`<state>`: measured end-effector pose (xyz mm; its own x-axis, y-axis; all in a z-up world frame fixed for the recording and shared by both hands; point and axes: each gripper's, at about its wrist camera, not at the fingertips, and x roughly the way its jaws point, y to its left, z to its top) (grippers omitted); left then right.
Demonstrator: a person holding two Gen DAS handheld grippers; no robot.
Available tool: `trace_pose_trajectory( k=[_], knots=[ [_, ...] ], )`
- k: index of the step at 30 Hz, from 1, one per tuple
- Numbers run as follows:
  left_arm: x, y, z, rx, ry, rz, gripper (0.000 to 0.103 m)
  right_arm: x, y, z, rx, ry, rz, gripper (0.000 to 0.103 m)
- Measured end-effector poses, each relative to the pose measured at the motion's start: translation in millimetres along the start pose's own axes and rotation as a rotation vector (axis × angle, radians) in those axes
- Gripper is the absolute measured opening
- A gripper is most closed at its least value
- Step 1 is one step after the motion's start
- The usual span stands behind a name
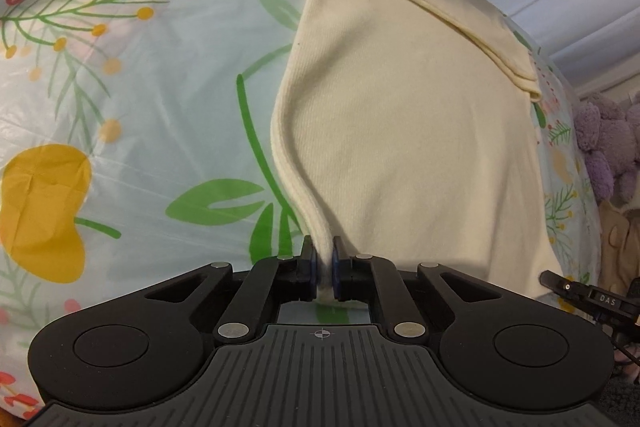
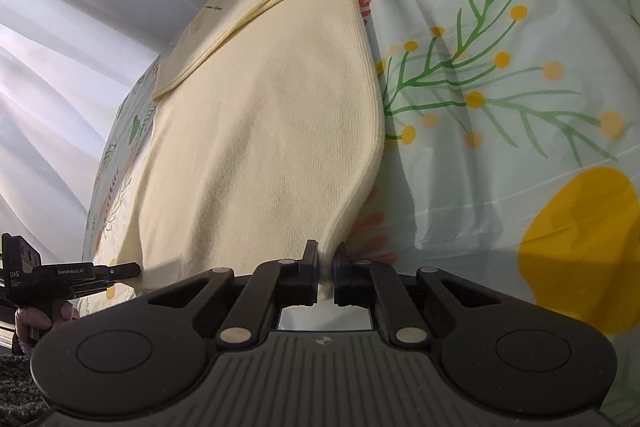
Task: Fold small clothes
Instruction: 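Grasp the sweater hem with both tools and lift it toward the collar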
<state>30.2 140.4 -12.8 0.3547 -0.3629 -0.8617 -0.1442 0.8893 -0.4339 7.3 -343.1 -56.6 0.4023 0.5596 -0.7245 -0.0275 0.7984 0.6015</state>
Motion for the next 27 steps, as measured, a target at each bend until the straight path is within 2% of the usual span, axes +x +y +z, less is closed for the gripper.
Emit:
trace_pose_trajectory(
  k=[4, 7, 9, 14, 16, 17, 18, 19, 20, 21, 22, 25, 27],
  knots=[
    [-20.5, -14.6, 22.8, 0.012, -0.124, -0.078, 0.009, -4.5, 8.7, 20.6, -0.025, -0.066, 0.03, 0.006],
    [-32.3, -26.4, 51.2, 0.025, -0.227, -0.099, 0.009, -2.2, 17.5, 43.8, -0.039, -0.124, 0.046, 0.006],
    [-34.8, -35.4, 73.9, 0.034, -0.303, -0.091, 0.009, 2.2, 25.5, 63.5, -0.057, -0.174, 0.04, 0.005],
    [-10.9, -43.3, 116.6, -0.003, -0.424, -0.001, 0.01, 20.8, 42.1, 105.3, -0.126, -0.298, -0.079, 0.006],
    [1.6, -41.0, 124.5, -0.017, -0.438, 0.039, 0.016, 26.2, 45.1, 114.6, -0.153, -0.361, -0.15, 0.007],
    [6.5, -40.7, 126.0, -0.013, -0.448, 0.067, 0.024, 26.3, 44.8, 117.2, -0.152, -0.388, -0.172, 0.01],
    [8.4, -40.9, 126.0, -0.001, -0.461, 0.09, 0.034, 25.2, 44.4, 118.2, -0.162, -0.41, -0.197, 0.018],
    [10.0, -39.8, 125.6, 0.023, -0.471, 0.104, 0.037, 24.7, 44.6, 117.4, -0.195, -0.421, -0.212, 0.032],
    [11.8, -37.9, 124.8, 0.056, -0.467, 0.103, 0.042, 24.8, 45.1, 116.2, -0.231, -0.423, -0.22, 0.038],
    [15.1, -36.0, 124.5, 0.086, -0.449, 0.096, 0.046, 26.3, 45.7, 114.6, -0.276, -0.414, -0.228, 0.048],
    [18.4, -34.6, 124.9, 0.105, -0.431, 0.091, 0.048, 29.2, 47.1, 112.6, -0.319, -0.396, -0.239, 0.052],
    [34.6, -34.0, 126.8, 0.17, -0.373, 0.116, 0.05, 44.1, 46.7, 111.8, -0.405, -0.325, -0.278, 0.053],
    [46.1, -36.1, 129.9, 0.211, -0.35, 0.136, 0.05, 54.0, 45.2, 115.6, -0.413, -0.284, -0.286, 0.053]
  ],
)
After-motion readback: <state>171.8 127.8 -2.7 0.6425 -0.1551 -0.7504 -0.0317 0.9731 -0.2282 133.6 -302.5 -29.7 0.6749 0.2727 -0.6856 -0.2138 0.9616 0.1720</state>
